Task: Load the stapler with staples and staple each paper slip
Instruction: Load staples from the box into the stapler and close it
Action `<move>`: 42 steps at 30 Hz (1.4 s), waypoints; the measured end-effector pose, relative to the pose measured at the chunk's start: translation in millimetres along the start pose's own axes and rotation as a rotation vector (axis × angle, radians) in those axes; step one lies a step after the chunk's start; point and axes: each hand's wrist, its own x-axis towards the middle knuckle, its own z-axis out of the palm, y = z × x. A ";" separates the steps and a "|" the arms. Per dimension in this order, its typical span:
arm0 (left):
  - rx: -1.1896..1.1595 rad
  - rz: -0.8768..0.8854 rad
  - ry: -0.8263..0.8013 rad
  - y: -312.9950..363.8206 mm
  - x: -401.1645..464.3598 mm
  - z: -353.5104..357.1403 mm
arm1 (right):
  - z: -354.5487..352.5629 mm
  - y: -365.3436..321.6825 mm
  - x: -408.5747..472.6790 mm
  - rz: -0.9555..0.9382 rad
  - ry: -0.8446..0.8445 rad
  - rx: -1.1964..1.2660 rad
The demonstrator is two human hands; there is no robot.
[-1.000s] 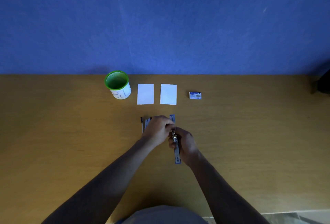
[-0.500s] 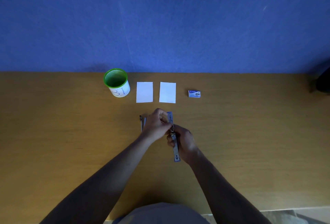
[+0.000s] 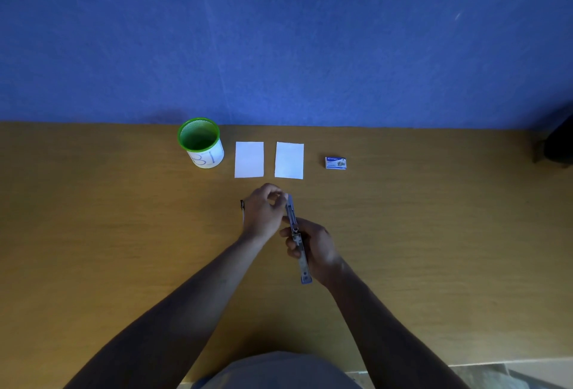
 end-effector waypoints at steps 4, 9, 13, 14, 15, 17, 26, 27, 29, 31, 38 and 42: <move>-0.037 0.203 0.037 6.0 -4.8 -6.4 | 0.6 -2.7 2.6 -0.004 0.031 0.053; -0.027 0.512 -0.207 2.8 -23.5 -17.8 | -1.5 -8.3 4.2 -0.072 0.000 -0.001; 0.116 0.586 -0.257 -1.1 -33.0 -15.1 | -3.0 -8.5 4.3 -0.114 -0.024 -0.016; 0.133 0.589 -0.250 -0.8 -33.0 -14.7 | -3.4 -7.9 4.8 -0.113 -0.022 -0.015; 0.144 0.592 -0.245 0.0 -32.7 -14.6 | -3.8 -7.6 5.5 -0.110 -0.017 -0.014; 0.159 0.590 -0.230 3.4 -31.1 -14.8 | -4.5 -8.0 6.4 -0.105 -0.016 -0.013; 0.294 0.503 -0.113 14.8 -16.1 -14.8 | 4.0 -5.4 6.6 -0.133 -0.027 0.001; 0.317 0.492 -0.109 14.4 -16.0 -14.3 | 4.5 -6.1 6.1 -0.141 -0.029 -0.006; 0.341 0.466 -0.101 13.7 -17.0 -13.3 | 5.0 -6.7 5.0 -0.154 -0.038 -0.023; 0.368 0.456 -0.106 12.2 -17.9 -11.7 | 4.6 -6.9 3.7 -0.159 -0.043 -0.044; 0.026 0.093 -0.046 8.8 -22.0 -4.7 | 4.6 -8.1 1.1 -0.158 -0.055 -0.041; -0.249 -0.287 -0.177 7.8 -17.7 -5.2 | 5.6 -7.1 -1.3 -0.130 -0.063 -0.023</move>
